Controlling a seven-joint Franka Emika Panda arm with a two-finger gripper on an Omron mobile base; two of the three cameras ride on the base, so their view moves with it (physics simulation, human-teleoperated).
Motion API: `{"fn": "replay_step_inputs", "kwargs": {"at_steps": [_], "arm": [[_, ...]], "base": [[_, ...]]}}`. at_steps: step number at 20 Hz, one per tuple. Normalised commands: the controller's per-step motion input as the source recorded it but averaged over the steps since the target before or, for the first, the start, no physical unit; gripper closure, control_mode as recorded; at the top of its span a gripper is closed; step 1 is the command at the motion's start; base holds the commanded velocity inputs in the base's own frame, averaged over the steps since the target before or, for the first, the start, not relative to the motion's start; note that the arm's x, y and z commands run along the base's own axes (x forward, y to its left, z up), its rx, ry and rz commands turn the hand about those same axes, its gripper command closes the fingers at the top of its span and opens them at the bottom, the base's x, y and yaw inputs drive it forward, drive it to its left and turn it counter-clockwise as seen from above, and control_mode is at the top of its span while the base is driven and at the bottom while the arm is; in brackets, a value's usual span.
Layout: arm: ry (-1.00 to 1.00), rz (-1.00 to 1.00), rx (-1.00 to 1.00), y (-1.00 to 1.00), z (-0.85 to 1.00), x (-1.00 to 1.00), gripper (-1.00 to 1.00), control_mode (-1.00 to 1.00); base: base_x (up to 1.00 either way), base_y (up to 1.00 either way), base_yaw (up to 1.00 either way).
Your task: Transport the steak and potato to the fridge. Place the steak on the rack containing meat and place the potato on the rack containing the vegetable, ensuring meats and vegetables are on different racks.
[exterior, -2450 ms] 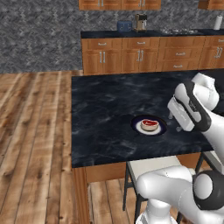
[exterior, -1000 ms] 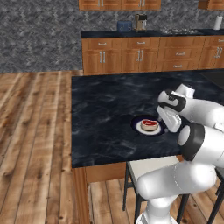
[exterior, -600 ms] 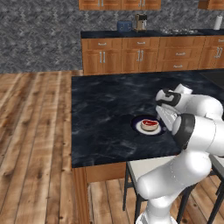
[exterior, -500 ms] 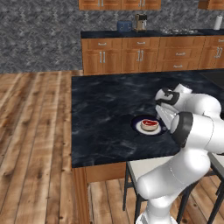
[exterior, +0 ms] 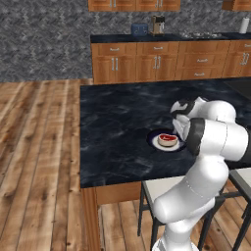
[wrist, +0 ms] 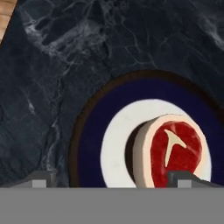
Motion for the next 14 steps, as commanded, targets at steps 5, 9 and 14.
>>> {"fn": "replay_step_inputs", "kwargs": {"at_steps": [5, 9, 14], "arm": [[0.0, 0.0, 0.0, -0.01, -0.26, 0.25, -1.0, -1.0], [0.0, 0.0, 0.0, -0.01, -0.21, 0.27, -1.0, -1.0], [-0.03, 0.0, 0.0, -0.02, -0.14, 0.19, -1.0, -1.0]], "base": [[0.0, 0.0, 0.0], [0.0, 0.0, 0.0], [0.0, 0.0, 0.0]]}}
